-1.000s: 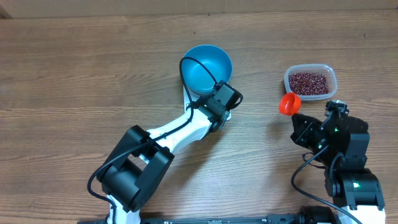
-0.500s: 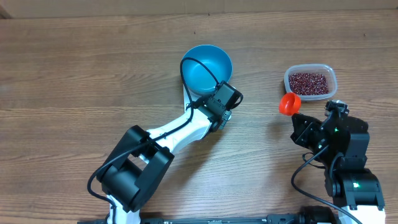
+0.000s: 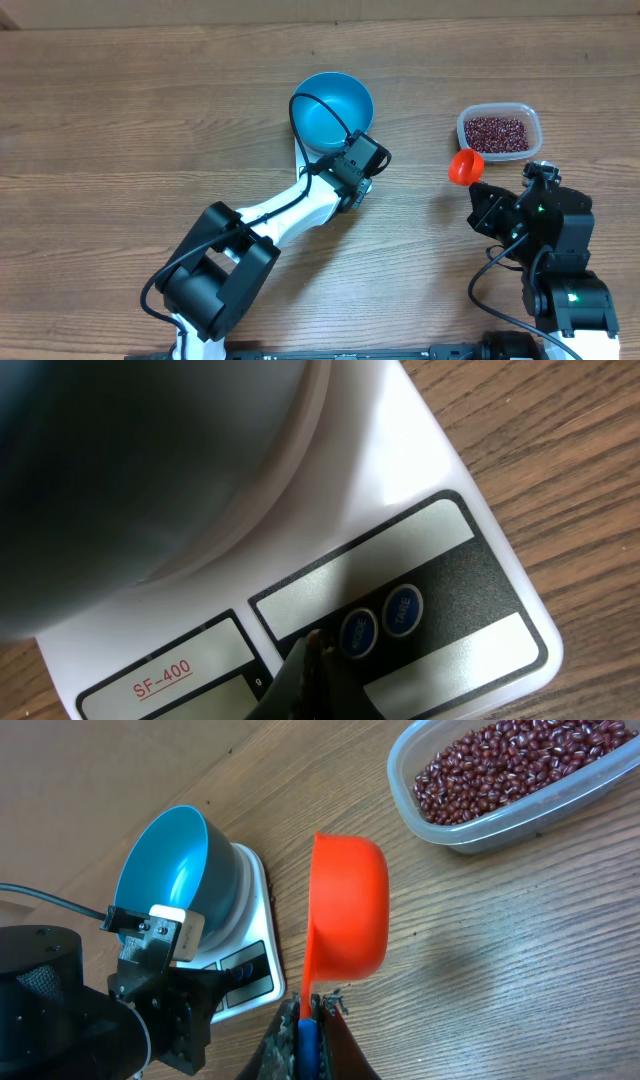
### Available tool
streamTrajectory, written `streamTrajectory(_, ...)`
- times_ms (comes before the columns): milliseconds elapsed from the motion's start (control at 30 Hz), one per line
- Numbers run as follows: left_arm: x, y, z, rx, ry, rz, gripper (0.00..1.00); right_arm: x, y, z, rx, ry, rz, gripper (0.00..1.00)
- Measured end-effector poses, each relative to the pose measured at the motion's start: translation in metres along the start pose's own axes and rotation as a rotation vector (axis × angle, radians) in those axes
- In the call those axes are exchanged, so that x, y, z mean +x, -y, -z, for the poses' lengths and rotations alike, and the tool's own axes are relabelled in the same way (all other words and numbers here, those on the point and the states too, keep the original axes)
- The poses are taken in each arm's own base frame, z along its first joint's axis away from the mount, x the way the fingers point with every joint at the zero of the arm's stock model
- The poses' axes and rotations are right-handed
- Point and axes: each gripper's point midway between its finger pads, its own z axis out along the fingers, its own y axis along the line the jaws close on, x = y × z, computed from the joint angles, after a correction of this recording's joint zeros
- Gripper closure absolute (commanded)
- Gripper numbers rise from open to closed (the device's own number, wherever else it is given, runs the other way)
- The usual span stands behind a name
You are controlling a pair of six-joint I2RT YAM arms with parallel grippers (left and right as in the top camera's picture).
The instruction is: Scoop item into bowl and weigh 150g on scale
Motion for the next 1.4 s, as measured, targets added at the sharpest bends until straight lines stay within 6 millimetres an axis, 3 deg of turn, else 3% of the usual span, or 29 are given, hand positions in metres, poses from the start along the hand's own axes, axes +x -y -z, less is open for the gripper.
streamTrajectory(1100,0.002,-0.002,-0.002,-0.018,-0.016,-0.003,0.96,0.000,0.000,0.000,0.000,-0.001,0.000,0.96)
streamTrajectory(1400,0.021,-0.009,0.008,-0.034,-0.096,-0.025,0.96,0.000,0.000,0.000,0.000,-0.001,0.000,0.96)
